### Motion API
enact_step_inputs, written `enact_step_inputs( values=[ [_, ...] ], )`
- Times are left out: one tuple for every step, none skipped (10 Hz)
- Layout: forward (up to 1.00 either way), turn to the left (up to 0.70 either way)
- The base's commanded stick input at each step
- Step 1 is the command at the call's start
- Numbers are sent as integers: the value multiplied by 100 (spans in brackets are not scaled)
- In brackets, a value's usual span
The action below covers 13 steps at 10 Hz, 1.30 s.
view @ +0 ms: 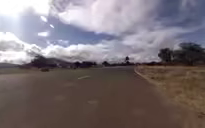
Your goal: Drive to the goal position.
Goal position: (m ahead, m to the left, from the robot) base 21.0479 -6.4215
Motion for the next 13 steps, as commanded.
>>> enact_step_inputs(
  values=[
    [70, 0],
    [70, 0],
    [70, 0],
    [70, -7],
    [70, -25],
    [70, -35],
    [70, -35],
    [70, -35],
    [70, -35],
    [70, -28],
    [70, -10],
    [70, 0],
    [70, 0]
  ],
)
